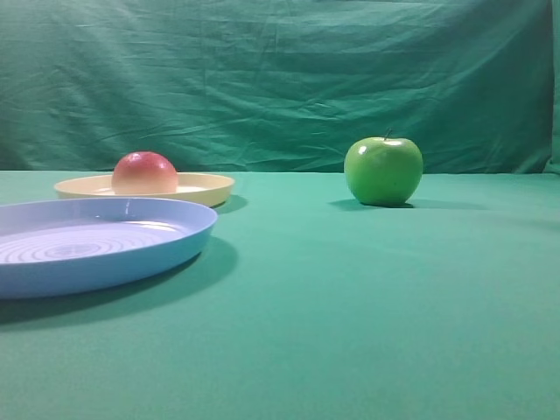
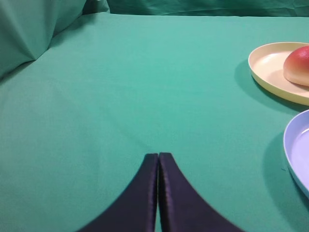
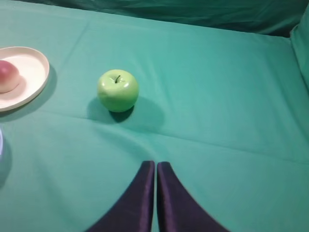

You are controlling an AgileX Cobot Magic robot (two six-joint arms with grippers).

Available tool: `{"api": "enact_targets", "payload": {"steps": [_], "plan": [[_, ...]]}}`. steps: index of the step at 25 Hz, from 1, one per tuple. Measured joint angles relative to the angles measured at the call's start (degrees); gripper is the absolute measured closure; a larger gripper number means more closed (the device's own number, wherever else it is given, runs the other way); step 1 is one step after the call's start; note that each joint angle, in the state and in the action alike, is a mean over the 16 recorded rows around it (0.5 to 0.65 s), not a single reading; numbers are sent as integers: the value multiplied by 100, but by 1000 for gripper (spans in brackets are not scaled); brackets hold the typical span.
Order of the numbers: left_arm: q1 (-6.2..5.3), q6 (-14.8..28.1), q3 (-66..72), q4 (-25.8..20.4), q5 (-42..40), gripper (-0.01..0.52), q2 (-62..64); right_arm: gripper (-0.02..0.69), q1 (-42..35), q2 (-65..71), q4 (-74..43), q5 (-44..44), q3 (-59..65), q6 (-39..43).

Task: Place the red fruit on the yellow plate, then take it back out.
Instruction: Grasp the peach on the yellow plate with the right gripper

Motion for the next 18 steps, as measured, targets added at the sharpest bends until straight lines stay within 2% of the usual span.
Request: {"api": "enact_targets", "payload": {"steps": [10, 18], "plan": [[0, 0, 0, 0, 0, 514, 0, 665, 969, 1865, 403, -775, -803, -566], [0, 0, 0, 0, 0, 514, 0, 665, 1662, 4082, 525, -303, -2716, -791]]}}
